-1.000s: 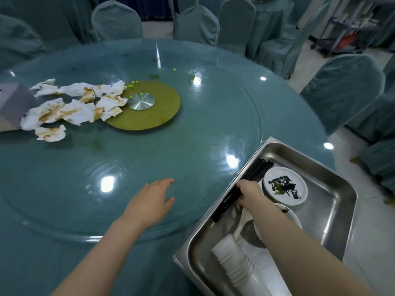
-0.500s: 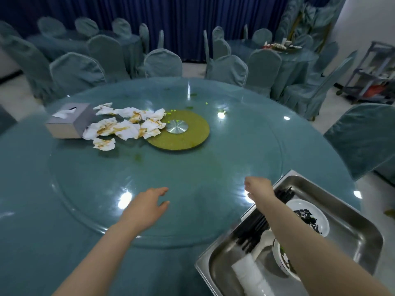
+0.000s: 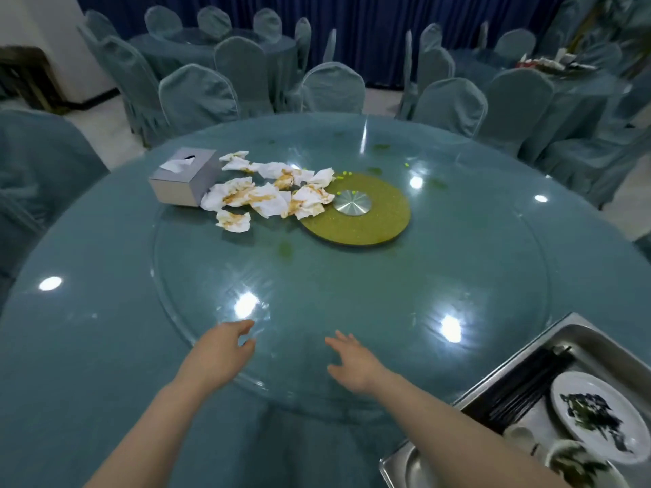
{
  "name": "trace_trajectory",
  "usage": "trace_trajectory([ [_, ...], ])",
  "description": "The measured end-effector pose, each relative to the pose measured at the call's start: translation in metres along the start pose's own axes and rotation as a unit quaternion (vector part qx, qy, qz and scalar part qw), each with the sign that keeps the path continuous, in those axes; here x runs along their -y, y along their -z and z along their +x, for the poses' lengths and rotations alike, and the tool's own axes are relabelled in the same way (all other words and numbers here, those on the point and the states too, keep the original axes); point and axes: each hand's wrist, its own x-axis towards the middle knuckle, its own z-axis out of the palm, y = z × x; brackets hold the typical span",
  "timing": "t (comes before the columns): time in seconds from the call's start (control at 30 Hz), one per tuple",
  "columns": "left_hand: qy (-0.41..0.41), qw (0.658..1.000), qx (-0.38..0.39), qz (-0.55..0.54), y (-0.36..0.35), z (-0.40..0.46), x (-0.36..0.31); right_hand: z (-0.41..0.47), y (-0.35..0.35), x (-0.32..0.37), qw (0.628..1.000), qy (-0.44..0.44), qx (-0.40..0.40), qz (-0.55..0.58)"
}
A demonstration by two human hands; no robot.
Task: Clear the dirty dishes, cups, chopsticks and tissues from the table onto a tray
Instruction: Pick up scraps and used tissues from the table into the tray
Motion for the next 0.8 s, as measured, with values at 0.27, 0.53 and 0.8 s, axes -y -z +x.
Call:
trace_trajectory([
  [0.27, 0.039, 0.998, 0.04, 0.009, -0.027, 0.023, 0.024, 0.011, -0.014, -0.021, 0.988, 0.08, 0.001, -0.133],
  [0.53, 0.022, 0.997, 0.065, 0.018, -0.038, 0.026, 0.007, -0.006, -0.002, -0.048, 0.984, 0.065, 0.019, -0.165],
  [0.8, 0.001, 0.998, 0.058, 0.008, -0.028, 0.014, -0.001, -0.04, 0.011, -0.078, 0.986, -0.046, 0.02, -0.161],
])
